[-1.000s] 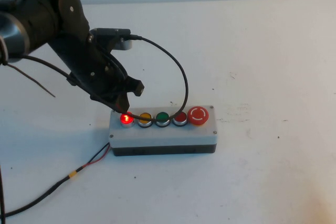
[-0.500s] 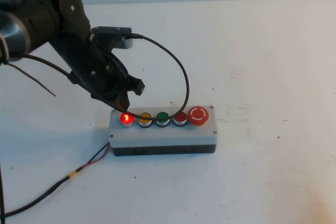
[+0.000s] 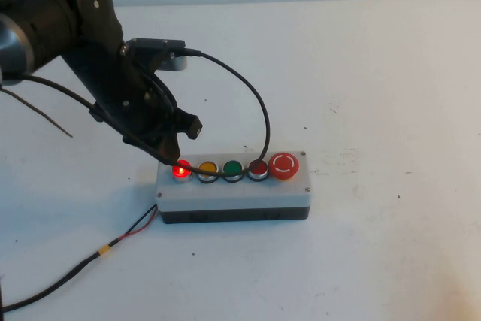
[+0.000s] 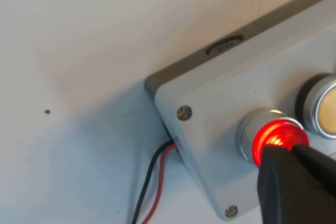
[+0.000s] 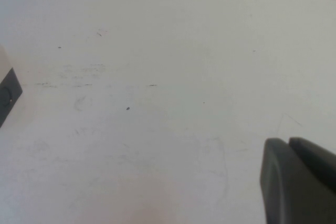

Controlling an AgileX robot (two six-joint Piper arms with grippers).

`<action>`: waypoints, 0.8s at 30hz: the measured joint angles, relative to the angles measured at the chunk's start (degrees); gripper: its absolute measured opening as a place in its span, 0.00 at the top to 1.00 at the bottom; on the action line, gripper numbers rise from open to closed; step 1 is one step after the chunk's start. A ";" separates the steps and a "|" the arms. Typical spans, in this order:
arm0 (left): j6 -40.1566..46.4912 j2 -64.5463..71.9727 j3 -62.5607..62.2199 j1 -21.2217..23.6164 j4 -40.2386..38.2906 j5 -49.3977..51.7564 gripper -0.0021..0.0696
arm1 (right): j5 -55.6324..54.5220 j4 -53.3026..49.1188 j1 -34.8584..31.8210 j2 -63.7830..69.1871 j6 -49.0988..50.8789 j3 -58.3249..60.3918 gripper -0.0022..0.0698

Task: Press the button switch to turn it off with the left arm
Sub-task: Press the button to turn off

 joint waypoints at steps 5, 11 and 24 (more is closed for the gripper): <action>0.00 0.58 0.00 -0.77 0.00 -0.28 0.98 | 0.00 0.00 0.00 0.00 0.00 0.00 0.99; 0.00 1.81 -0.08 -1.56 -0.25 -0.28 0.98 | 0.00 0.00 0.00 0.00 0.00 0.00 0.99; -0.12 3.07 -0.80 -1.56 -0.55 0.79 0.98 | 0.00 0.00 0.00 0.00 0.00 0.00 0.99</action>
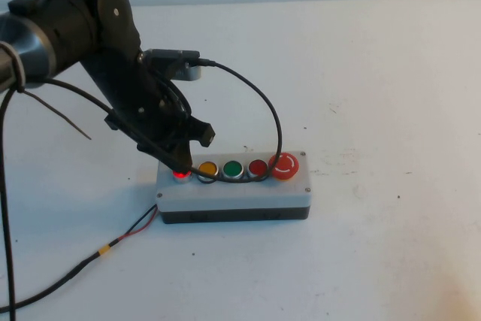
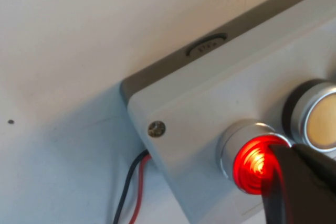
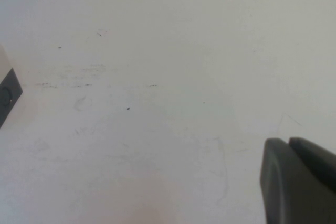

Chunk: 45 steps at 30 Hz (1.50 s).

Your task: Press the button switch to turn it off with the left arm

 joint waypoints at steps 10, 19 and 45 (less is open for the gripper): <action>1.36 -3.51 0.81 -0.12 0.33 -3.37 0.98 | 0.00 0.00 0.00 0.00 0.00 0.00 0.99; 2.12 -31.72 17.50 -0.12 1.15 -23.73 0.98 | 0.00 0.00 0.00 0.00 0.00 0.00 0.99; -0.02 -82.85 64.73 -0.12 0.72 -51.32 0.98 | 0.00 0.00 0.00 0.00 0.00 0.00 0.99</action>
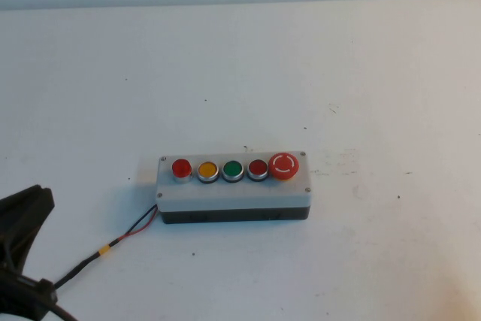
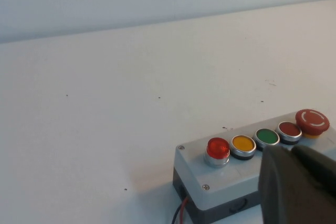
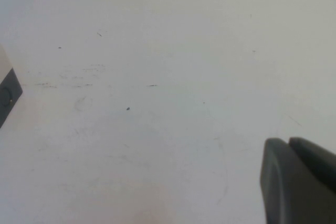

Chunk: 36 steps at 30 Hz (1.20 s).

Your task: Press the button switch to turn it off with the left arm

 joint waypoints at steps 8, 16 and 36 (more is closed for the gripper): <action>0.11 0.00 0.00 0.00 2.50 1.01 0.98 | 0.00 0.00 0.00 0.00 0.00 0.00 0.99; -0.14 -5.91 11.49 0.26 8.52 -16.02 0.98 | 0.00 0.00 0.00 0.00 0.00 0.00 0.99; -11.29 -26.64 25.69 13.80 14.87 4.14 0.98 | 0.00 0.13 0.00 0.00 0.00 0.00 0.99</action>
